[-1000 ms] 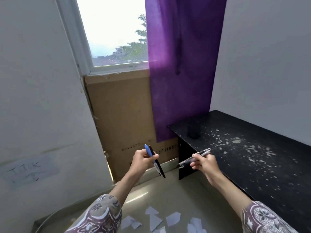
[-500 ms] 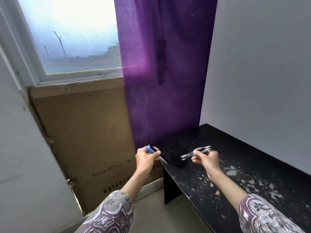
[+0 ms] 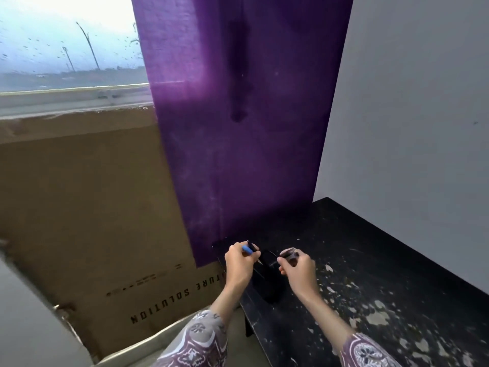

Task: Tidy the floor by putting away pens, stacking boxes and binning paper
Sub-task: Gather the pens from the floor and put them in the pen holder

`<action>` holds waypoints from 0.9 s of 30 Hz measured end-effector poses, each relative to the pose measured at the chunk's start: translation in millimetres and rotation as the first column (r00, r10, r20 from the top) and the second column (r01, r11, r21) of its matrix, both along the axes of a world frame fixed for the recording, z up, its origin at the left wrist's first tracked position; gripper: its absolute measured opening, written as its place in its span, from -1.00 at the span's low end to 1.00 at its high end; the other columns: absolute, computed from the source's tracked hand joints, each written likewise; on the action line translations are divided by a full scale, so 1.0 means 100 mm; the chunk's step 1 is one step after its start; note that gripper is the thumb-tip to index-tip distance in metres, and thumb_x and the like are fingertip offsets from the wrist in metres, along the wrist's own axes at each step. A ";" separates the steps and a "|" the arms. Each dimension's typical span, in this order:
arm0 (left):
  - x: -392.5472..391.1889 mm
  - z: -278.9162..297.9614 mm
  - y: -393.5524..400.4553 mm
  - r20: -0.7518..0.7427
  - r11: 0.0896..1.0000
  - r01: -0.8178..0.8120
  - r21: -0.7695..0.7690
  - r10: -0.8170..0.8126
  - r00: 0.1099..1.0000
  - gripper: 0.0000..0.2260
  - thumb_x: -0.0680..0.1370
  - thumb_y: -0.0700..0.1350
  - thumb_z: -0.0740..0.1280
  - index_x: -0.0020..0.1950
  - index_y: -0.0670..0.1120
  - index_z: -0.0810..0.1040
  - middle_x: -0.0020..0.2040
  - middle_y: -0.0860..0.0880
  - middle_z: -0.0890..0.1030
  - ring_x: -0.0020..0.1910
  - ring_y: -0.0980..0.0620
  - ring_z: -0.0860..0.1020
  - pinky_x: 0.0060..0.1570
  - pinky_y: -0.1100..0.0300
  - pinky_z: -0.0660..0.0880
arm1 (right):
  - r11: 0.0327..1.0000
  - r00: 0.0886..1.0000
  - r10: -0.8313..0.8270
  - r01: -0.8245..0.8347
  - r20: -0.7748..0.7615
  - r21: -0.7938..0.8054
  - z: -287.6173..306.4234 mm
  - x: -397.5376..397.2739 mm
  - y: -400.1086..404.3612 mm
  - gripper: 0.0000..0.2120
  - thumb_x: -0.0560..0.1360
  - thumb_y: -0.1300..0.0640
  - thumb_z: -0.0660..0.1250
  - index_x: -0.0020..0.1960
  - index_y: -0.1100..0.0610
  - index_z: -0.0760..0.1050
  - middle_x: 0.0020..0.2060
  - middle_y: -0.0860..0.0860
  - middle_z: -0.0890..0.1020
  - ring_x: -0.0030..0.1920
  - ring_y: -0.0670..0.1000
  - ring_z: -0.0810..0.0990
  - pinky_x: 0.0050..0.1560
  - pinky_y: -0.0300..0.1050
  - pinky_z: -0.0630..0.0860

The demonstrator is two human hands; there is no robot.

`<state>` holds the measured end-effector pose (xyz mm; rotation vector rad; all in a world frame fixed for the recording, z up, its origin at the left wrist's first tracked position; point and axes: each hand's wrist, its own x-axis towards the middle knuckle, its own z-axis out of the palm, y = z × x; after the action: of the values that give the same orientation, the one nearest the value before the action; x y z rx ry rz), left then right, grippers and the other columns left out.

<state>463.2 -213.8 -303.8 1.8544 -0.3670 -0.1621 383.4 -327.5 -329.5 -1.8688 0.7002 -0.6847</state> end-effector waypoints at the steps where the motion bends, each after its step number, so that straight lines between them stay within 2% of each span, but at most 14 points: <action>1: 0.04 -0.05 -0.03 0.017 0.999 0.024 0.044 -0.025 1.000 -0.87 0.45 -0.31 0.39 -0.28 -0.14 0.56 -0.24 -0.04 0.58 -0.22 0.09 0.52 -0.20 0.36 0.43 | 0.999 0.999 0.013 -0.014 -0.034 -0.034 -0.06 0.05 -0.03 -0.97 0.45 0.27 0.38 -0.16 0.21 0.54 -0.35 0.09 0.61 -0.32 0.02 0.60 -0.26 -0.27 0.53; 3: 0.11 -0.14 -0.09 0.038 0.986 0.081 0.146 -0.087 0.995 -0.87 0.45 -0.32 0.38 -0.27 -0.15 0.54 -0.25 -0.03 0.54 -0.24 0.10 0.48 -0.21 0.32 0.42 | 0.994 0.992 0.038 -0.050 -0.124 -0.101 -0.16 0.15 -0.06 -0.94 0.46 0.23 0.36 -0.15 0.23 0.54 -0.26 0.10 0.61 -0.22 0.04 0.58 -0.15 -0.18 0.50; 6: 0.20 -0.23 -0.11 0.010 0.951 0.181 0.249 -0.190 0.982 -0.90 0.46 -0.30 0.37 -0.25 -0.19 0.54 -0.30 -0.06 0.54 -0.28 0.07 0.48 -0.14 0.09 0.52 | 0.983 0.977 0.089 -0.118 -0.194 -0.142 -0.27 0.22 -0.07 -0.93 0.48 0.21 0.35 -0.17 0.17 0.51 -0.22 0.02 0.56 -0.23 -0.11 0.51 -0.28 -0.40 0.39; 8: 0.23 -0.26 -0.12 -0.022 0.926 0.236 0.294 -0.240 0.971 -0.93 0.48 -0.29 0.37 -0.21 -0.20 0.54 -0.30 -0.07 0.53 -0.29 0.06 0.48 -0.15 0.06 0.56 | 0.971 0.960 0.136 -0.179 -0.246 -0.161 -0.33 0.26 -0.05 -0.90 0.48 0.23 0.35 -0.20 0.14 0.48 -0.20 -0.01 0.50 -0.25 -0.16 0.44 -0.31 -0.44 0.39; 10: 0.25 -0.26 -0.12 -0.050 0.904 0.277 0.326 -0.276 0.960 -0.95 0.47 -0.29 0.37 -0.11 -0.20 0.53 -0.25 -0.06 0.50 -0.27 0.03 0.48 -0.11 0.03 0.56 | 0.958 0.939 0.181 -0.236 -0.293 -0.163 -0.37 0.29 -0.02 -0.96 0.47 0.25 0.35 -0.16 0.20 0.51 -0.15 0.00 0.47 -0.23 -0.12 0.45 -0.31 -0.43 0.36; 11: 0.25 -0.27 -0.12 -0.068 0.892 0.294 0.343 -0.288 0.955 -0.87 0.46 -0.31 0.38 -0.01 -0.21 0.52 -0.19 -0.07 0.48 -0.22 0.02 0.48 -0.07 0.02 0.55 | 0.955 0.930 0.195 -0.253 -0.310 -0.157 -0.38 0.29 -0.01 -0.98 0.46 0.26 0.35 -0.12 0.22 0.53 -0.13 0.00 0.47 -0.21 -0.11 0.46 -0.30 -0.43 0.36; 14: 0.25 -0.27 -0.10 -0.059 0.868 0.288 0.405 -0.290 0.955 -0.61 0.42 -0.30 0.42 0.22 -0.19 0.45 0.01 -0.08 0.44 -0.02 0.02 0.43 0.04 0.10 0.49 | 0.958 0.923 0.204 -0.257 -0.327 -0.126 -0.38 0.26 0.02 -0.86 0.45 0.29 0.34 0.00 0.21 0.53 -0.07 0.02 0.51 -0.20 -0.13 0.49 -0.25 -0.42 0.42; 17: 0.19 -0.27 -0.01 -0.038 0.852 0.277 0.444 -0.291 0.956 -0.52 0.40 -0.26 0.46 0.28 -0.14 0.41 0.18 -0.10 0.43 0.14 0.01 0.42 0.05 0.21 0.43 | 0.968 0.925 0.189 -0.232 -0.331 -0.095 -0.36 0.19 0.07 -0.69 0.46 0.30 0.33 0.20 0.21 0.46 0.08 0.07 0.51 -0.02 -0.01 0.56 -0.01 -0.21 0.53; 18: 0.17 -0.27 0.03 -0.038 0.851 0.276 0.446 -0.290 0.956 -0.51 0.40 -0.24 0.46 0.29 -0.13 0.40 0.20 -0.10 0.42 0.15 0.03 0.41 0.03 0.25 0.41 | 0.969 0.925 0.185 -0.228 -0.332 -0.096 -0.35 0.16 0.10 -0.64 0.47 0.29 0.33 0.25 0.21 0.43 0.13 0.07 0.48 0.02 0.01 0.56 0.04 -0.18 0.52; 20: 0.12 -0.26 0.13 -0.027 0.855 0.266 0.445 -0.284 0.958 -0.50 0.40 -0.21 0.46 0.30 -0.12 0.39 0.22 -0.09 0.42 0.16 0.04 0.40 0.03 0.28 0.37 | 0.970 0.932 0.170 -0.215 -0.321 -0.109 -0.33 0.11 0.17 -0.60 0.48 0.28 0.33 0.29 0.20 0.39 0.17 0.06 0.44 0.00 -0.01 0.55 0.02 -0.20 0.50; 27: -0.22 -0.07 0.69 0.000 0.916 0.222 0.334 -0.235 0.972 -0.54 0.44 -0.13 0.44 0.29 -0.12 0.40 0.24 -0.09 0.43 0.17 0.04 0.41 0.07 0.25 0.38 | 0.975 0.962 0.134 -0.170 -0.237 -0.142 -0.07 -0.12 0.62 -0.63 0.47 0.22 0.36 0.25 0.20 0.40 0.20 0.06 0.39 0.10 -0.05 0.42 0.06 -0.27 0.37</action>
<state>440.7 -144.5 -311.0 2.1457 -0.6164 -0.3669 371.0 -265.1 -336.6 -2.1490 0.6512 -0.4433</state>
